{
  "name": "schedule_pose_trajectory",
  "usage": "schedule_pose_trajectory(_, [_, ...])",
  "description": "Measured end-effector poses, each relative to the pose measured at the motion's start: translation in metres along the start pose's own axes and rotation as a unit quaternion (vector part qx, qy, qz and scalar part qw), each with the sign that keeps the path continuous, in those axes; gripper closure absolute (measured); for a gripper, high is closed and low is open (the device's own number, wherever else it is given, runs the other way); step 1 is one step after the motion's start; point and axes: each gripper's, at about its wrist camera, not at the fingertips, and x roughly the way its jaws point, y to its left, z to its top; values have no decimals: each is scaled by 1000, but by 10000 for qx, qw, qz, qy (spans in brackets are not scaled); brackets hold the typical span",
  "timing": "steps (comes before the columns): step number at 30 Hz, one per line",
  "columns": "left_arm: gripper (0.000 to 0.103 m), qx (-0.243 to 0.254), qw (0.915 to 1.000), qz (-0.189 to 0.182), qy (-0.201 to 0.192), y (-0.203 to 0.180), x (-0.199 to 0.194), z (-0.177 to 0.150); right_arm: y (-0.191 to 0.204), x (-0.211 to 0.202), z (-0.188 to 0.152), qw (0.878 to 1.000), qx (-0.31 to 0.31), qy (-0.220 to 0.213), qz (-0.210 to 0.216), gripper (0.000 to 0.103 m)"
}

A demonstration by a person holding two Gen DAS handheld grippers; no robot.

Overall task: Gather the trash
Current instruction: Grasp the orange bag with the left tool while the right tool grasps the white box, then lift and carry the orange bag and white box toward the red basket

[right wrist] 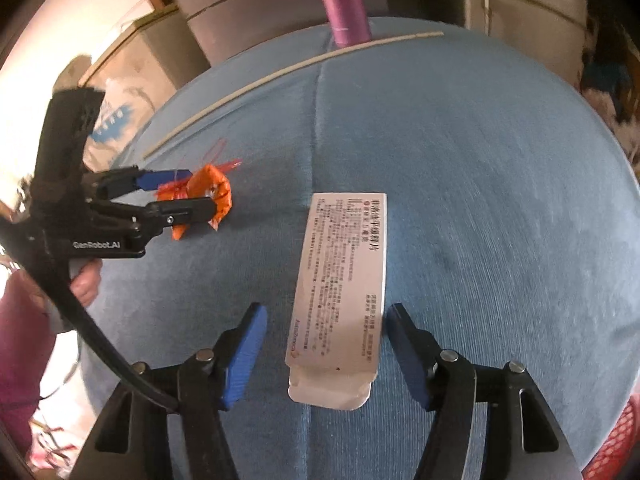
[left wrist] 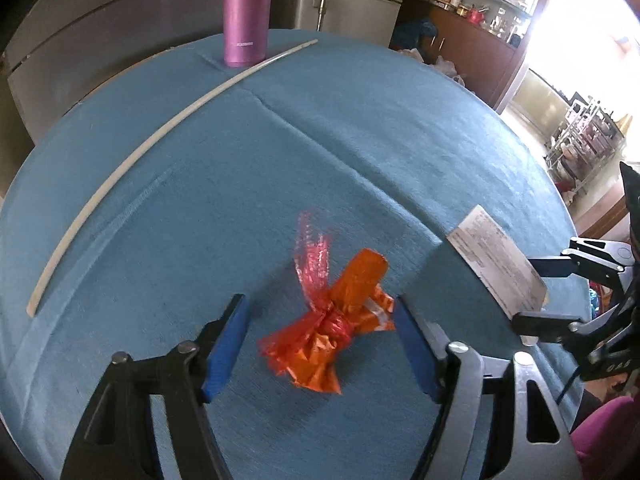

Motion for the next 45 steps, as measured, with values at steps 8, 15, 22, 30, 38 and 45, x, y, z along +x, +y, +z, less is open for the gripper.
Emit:
schedule_pose_trajectory(8, [60,-330,9993,172,-43,-19,-9,-12,-7,-8,-7,9999,76,-65,-65,53])
schedule_pose_trajectory(15, [70,-489,9980,377,-149,-41,-33,-36,-25,-40,-20,9985,418,-329,110,55])
schedule_pose_trajectory(22, [70,-737,9962,262,-378,-58,-62,-57,-25,-67,-39,9978,418,-487,143,56])
schedule_pose_trajectory(30, [70,-583,9936,806,-537,-102,-86,-64,-30,-63,-59,9983,511,-273,116,56])
schedule_pose_trajectory(38, [70,-164,9882,1393,-621,-141,-97,-64,-45,-44,-67,9960,883,84,41,48])
schedule_pose_trajectory(45, [70,-58,9832,1698,-661,-154,-99,-64,-27,-26,-55,9980,505,52,-372,37])
